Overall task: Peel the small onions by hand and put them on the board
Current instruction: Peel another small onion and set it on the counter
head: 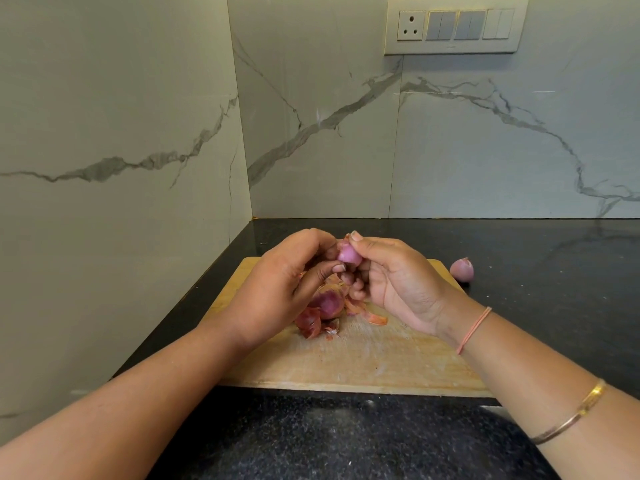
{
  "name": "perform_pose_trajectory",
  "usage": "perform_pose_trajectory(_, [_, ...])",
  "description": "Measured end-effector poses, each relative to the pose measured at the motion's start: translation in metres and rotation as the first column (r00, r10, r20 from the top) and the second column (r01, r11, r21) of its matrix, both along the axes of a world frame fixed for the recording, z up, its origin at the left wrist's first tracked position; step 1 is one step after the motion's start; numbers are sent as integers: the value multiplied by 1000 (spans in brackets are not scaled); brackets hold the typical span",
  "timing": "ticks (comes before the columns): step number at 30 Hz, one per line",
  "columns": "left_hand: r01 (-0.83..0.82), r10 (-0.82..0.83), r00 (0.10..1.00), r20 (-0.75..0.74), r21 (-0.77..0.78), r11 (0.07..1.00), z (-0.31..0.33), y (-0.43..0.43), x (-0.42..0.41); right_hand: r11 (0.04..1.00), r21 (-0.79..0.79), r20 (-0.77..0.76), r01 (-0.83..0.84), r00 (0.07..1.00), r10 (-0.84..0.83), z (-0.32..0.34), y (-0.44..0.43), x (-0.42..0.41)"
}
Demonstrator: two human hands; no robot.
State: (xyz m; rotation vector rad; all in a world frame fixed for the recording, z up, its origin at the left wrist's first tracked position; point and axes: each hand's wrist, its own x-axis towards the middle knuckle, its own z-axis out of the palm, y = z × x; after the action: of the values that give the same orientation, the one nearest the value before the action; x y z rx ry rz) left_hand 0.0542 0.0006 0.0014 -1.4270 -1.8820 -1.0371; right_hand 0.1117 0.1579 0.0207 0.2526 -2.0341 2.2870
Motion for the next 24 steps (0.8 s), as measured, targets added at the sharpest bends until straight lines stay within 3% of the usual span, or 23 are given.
perform_pose_trajectory(14, [-75,75,997,14,19,997,0,2,0,1000,17,-16,-3,1000,3,-2,3,-3])
perform_pose_trajectory(17, [-106,94,984,153,68,992,-1,3,0,1000,11,-49,17,999,-16,-3,4,-4])
perform_pose_trajectory(21, [-77,4,907,421,156,985,1,3,3,998,49,-100,31,995,-26,-4,4,-3])
perform_pose_trajectory(24, [-93,10,893,451,163,982,2,3,2,996,90,-120,30,993,-19,-6,5,-3])
